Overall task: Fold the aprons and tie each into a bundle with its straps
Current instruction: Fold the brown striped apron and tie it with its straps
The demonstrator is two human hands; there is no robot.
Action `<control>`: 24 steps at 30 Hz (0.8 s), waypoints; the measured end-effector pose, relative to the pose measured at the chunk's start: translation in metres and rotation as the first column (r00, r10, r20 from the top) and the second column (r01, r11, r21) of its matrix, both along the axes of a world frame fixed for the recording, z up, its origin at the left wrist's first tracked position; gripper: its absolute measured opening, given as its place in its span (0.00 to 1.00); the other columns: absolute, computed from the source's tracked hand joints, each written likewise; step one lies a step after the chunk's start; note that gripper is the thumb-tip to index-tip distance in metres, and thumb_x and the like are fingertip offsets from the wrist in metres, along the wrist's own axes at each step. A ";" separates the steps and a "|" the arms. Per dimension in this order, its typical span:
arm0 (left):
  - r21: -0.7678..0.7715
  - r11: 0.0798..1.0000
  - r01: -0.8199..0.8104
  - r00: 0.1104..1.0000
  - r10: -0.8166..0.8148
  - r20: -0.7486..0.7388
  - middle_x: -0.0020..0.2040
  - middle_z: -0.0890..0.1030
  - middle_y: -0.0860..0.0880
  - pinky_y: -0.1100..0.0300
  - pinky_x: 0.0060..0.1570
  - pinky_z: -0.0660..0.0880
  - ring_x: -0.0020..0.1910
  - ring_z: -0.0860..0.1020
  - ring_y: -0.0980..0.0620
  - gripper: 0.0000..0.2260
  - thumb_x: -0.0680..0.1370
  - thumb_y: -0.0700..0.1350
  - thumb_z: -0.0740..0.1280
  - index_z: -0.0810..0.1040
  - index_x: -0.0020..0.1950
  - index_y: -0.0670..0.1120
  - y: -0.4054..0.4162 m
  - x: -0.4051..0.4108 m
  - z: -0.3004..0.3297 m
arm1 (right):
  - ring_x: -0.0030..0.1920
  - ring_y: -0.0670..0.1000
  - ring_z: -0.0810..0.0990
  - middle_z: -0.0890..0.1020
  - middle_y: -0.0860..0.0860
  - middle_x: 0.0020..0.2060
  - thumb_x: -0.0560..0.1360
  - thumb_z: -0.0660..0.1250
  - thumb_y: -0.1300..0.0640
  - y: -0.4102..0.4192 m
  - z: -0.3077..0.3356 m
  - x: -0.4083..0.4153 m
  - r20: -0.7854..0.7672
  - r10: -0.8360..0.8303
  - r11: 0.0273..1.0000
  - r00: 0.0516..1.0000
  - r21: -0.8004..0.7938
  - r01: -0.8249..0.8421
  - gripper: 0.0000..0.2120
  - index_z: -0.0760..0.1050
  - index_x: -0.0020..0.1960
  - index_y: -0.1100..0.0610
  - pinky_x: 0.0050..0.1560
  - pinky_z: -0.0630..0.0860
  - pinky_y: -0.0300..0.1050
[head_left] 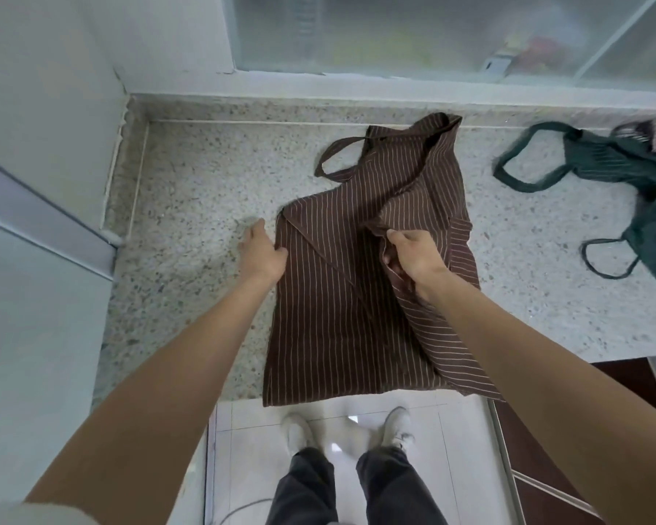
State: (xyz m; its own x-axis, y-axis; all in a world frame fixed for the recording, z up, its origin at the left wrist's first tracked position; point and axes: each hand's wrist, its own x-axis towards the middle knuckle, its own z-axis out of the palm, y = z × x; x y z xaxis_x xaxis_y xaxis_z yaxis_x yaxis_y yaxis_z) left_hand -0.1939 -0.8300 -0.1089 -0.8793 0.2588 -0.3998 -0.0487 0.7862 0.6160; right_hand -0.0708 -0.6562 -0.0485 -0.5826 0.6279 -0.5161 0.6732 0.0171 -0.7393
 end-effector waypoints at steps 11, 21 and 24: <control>0.492 0.854 -0.171 0.784 -0.185 0.592 0.66 0.72 0.50 0.54 0.68 0.63 0.66 0.69 0.51 0.18 0.80 0.42 0.60 0.69 0.70 0.52 0.026 0.028 0.017 | 0.39 0.54 0.71 0.75 0.58 0.33 0.81 0.56 0.55 -0.010 -0.009 0.001 0.042 -0.060 0.998 0.997 -0.010 0.061 0.18 0.77 0.52 0.69 0.41 0.73 0.47; -0.202 0.875 0.440 0.871 -0.470 -0.140 0.58 0.78 0.50 0.61 0.47 0.72 0.54 0.77 0.52 0.12 0.79 0.46 0.62 0.75 0.62 0.48 0.011 -0.018 0.058 | 0.40 0.54 0.72 0.74 0.55 0.35 0.81 0.56 0.54 -0.014 -0.001 -0.011 0.017 -0.062 0.997 0.998 -0.035 0.063 0.14 0.76 0.46 0.59 0.42 0.72 0.45; -0.692 0.606 0.392 0.676 -0.700 -0.230 0.59 0.75 0.46 0.58 0.47 0.72 0.58 0.72 0.48 0.13 0.78 0.43 0.62 0.75 0.62 0.44 0.010 -0.032 0.073 | 0.39 0.54 0.73 0.75 0.55 0.36 0.81 0.55 0.54 -0.018 0.005 -0.021 0.004 -0.080 0.995 0.997 -0.053 0.080 0.18 0.78 0.52 0.66 0.44 0.73 0.46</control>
State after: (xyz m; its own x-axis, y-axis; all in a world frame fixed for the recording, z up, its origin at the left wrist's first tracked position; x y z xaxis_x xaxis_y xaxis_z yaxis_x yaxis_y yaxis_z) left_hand -0.2257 -0.8203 -0.0360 -0.7424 0.6215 -0.2499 0.6597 0.7432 -0.1115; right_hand -0.0918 -0.6740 -0.0437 -0.5309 0.6441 -0.5507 0.6720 -0.0760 -0.7366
